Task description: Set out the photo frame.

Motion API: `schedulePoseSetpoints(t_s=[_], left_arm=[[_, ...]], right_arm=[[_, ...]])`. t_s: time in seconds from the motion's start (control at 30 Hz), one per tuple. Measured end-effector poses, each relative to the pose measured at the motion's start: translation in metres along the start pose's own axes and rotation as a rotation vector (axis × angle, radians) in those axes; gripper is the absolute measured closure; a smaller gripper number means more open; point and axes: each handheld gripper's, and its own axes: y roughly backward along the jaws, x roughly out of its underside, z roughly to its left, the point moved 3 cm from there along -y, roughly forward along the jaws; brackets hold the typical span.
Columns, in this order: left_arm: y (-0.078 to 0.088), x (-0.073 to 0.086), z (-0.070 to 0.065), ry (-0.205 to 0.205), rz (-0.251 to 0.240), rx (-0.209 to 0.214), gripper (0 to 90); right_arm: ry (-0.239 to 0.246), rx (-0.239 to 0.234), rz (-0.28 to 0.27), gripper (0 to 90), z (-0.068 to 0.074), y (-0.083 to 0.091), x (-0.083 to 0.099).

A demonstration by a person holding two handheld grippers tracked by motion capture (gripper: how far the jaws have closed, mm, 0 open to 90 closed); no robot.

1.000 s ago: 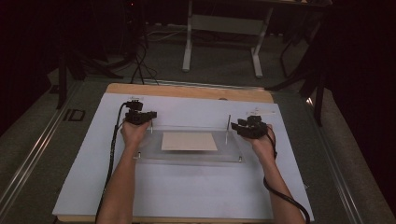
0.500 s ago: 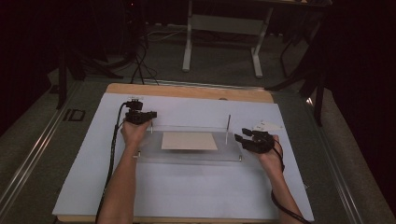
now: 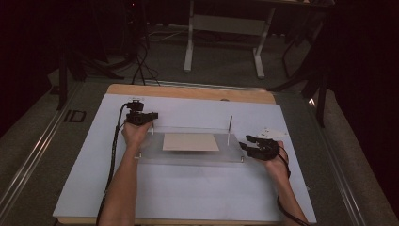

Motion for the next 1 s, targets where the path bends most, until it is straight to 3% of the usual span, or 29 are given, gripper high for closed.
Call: schedulePoseSetpoints(t_s=[0.17,0.4,0.57,1.0], left_arm=[[0.0,0.0,0.0,0.004,0.001,0.002,83.1],[0.0,0.0,0.001,0.011,0.003,0.009,83.0],[0.0,0.0,0.001,0.015,0.004,0.012,82.9],[0.0,0.001,0.002,0.016,-0.005,0.026,81.8]], right_arm=[[0.041,-0.04,0.002,46.8,0.006,-0.002,0.002],[0.137,-0.073,-0.058,38.9,0.022,-0.005,-0.006],[0.201,-0.087,-0.104,38.6,0.031,-0.003,-0.01],[0.201,-0.131,-0.143,45.5,0.034,-0.002,-0.013]])
